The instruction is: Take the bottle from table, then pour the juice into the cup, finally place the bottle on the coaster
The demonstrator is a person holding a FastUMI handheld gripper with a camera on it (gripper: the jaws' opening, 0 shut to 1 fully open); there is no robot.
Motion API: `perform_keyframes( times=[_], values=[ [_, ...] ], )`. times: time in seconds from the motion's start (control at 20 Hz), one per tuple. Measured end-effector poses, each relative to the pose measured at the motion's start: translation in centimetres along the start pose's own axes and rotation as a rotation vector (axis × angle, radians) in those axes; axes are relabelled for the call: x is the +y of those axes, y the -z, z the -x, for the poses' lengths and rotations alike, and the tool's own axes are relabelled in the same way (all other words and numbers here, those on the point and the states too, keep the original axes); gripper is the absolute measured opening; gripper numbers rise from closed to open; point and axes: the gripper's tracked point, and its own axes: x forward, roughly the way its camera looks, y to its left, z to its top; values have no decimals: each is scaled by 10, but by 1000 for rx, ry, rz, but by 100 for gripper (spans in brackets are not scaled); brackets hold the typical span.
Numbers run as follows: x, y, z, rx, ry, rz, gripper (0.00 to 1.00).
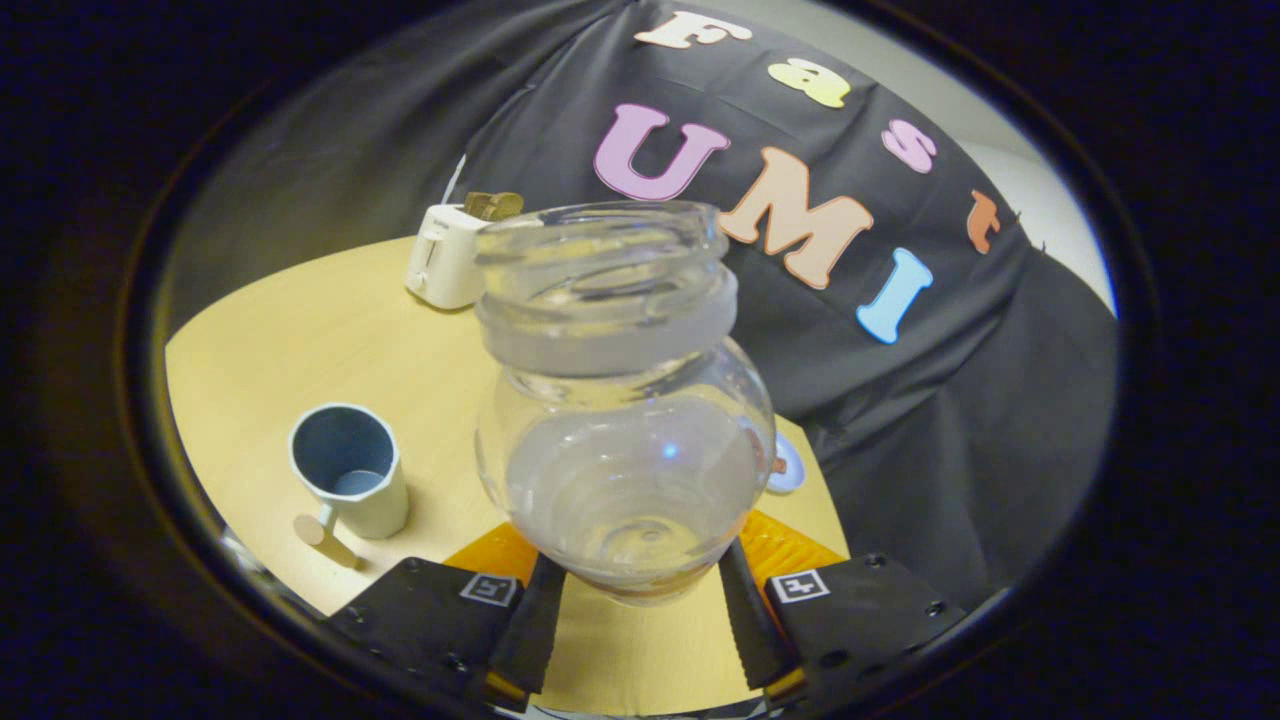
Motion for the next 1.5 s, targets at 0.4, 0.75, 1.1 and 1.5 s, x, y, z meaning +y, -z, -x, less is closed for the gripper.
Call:
perform_keyframes(
  times=[0.4, 0.75, 1.1, 1.5],
  values=[
    [13, -13, 6, -9, 106, 231, 76],
    [-7, -10, 2, 45, 256, 346, 76],
    [-2, -11, -2, 40, 280, 503, 76],
    [2, -2, -7, 36, 281, 672, 76]
  ],
)
